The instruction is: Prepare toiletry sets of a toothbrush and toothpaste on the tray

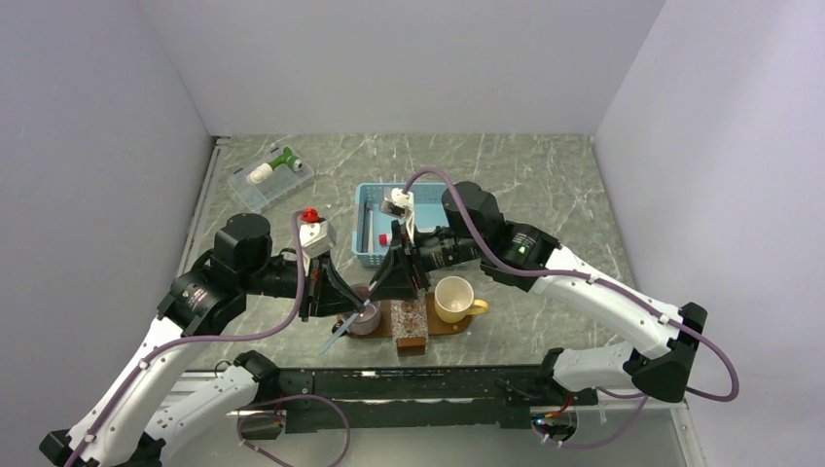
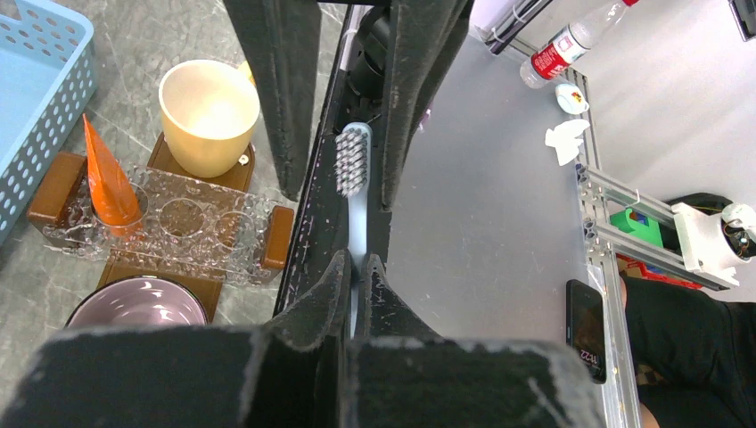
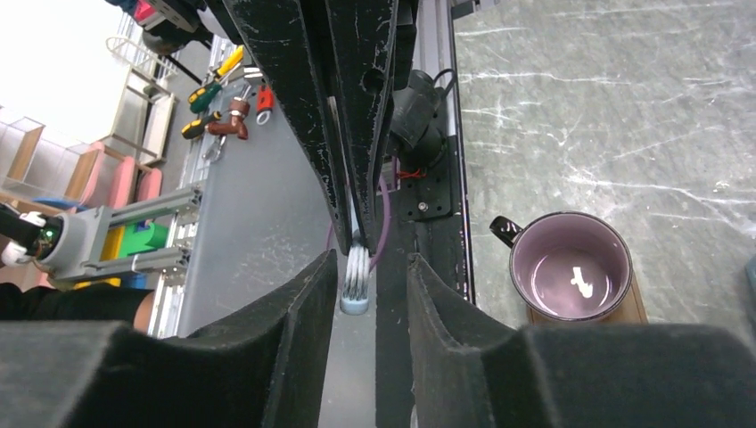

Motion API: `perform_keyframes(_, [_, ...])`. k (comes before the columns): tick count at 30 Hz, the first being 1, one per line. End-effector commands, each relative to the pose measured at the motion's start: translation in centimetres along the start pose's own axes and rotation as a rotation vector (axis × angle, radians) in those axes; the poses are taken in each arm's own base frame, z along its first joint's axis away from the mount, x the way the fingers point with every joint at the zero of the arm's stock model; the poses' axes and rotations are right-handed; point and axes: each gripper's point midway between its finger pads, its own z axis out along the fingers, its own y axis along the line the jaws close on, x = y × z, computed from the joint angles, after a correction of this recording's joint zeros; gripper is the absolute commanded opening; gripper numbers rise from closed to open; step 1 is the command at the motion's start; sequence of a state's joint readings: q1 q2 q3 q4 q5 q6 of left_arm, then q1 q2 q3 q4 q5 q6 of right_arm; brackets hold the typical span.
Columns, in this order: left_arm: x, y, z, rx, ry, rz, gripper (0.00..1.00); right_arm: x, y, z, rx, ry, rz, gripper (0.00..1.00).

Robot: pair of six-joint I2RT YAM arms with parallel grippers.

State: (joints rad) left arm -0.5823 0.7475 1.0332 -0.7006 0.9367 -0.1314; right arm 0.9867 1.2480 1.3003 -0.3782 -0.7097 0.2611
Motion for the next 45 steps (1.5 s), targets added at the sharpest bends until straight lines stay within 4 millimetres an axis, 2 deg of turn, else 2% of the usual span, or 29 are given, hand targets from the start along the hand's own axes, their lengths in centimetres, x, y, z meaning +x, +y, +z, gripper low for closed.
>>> perform_keyframes(1, [-0.6,-0.4,-0.2,0.009,-0.022,0.060,0.00,-2.0,0.8,-0.4,0.000,-0.045,-0.064,0.29])
perform_keyframes(3, [-0.6,-0.4,-0.2,0.008,-0.021,0.061,0.00,-2.0,0.8,-0.3,0.001,-0.043,-0.065,0.17])
perform_keyframes(5, [-0.6,-0.2,-0.2,-0.009,-0.024,0.060,0.00,-2.0,0.7,-0.3,0.010,-0.041,-0.063,0.00])
perform_keyframes(6, [-0.6,0.0,-0.3,-0.017,-0.026,0.062,0.01,-2.0,0.6,-0.3,0.015,-0.039,-0.062,0.00])
perform_keyframes(8, [-0.7,0.2,-0.3,-0.032,-0.029,0.061,0.12,-2.1,0.5,-0.4,0.025,-0.041,-0.064,0.00])
perform_keyframes(9, [-0.7,0.3,-0.3,-0.041,-0.032,0.060,0.20,-2.1,0.5,-0.4,0.029,-0.042,-0.066,0.00])
perform_keyframes(10, [-0.8,0.4,-0.3,-0.052,-0.035,0.061,0.35,-2.1,0.4,-0.5,0.039,-0.044,-0.066,0.00])
perform_keyframes(12, [-1.1,0.9,-0.5,-0.091,-0.045,0.057,0.57,-2.1,0.2,-0.8,0.061,-0.046,-0.067,0.00])
perform_keyframes(14, [-1.4,1.4,-0.7,-0.133,-0.054,0.050,0.70,-2.2,0.0,-1.0,0.090,-0.044,-0.063,0.00])
perform_keyframes(20, [-2.6,3.2,-2.0,-0.300,-0.106,0.040,0.88,-2.4,-0.8,-2.4,0.195,-0.009,-0.047,0.00])
perform_keyframes(22, [-2.7,4.2,-2.6,-0.380,-0.128,0.027,0.99,-2.1,-1.4,-3.2,0.258,0.017,-0.034,0.00])
perform_keyframes(29, [-2.0,7.3,-5.1,-0.614,-0.205,0.013,0.99,-1.2,-4.0,-6.3,0.513,0.124,0.023,0.00])
perform_keyframes(34, [-1.2,9.0,-5.7,-0.695,-0.274,0.006,0.99,0.2,-5.8,-8.0,0.664,0.226,0.083,0.00])
perform_keyframes(39, [-0.4,10.0,-6.3,-0.753,-0.276,0.006,0.99,1.5,-7.1,-8.4,0.746,0.302,0.137,0.00])
perform_keyframes(45, [0.6,10.5,-6.8,-0.792,-0.273,-0.004,0.99,2.0,-8.0,-8.0,0.784,0.317,0.164,0.00])
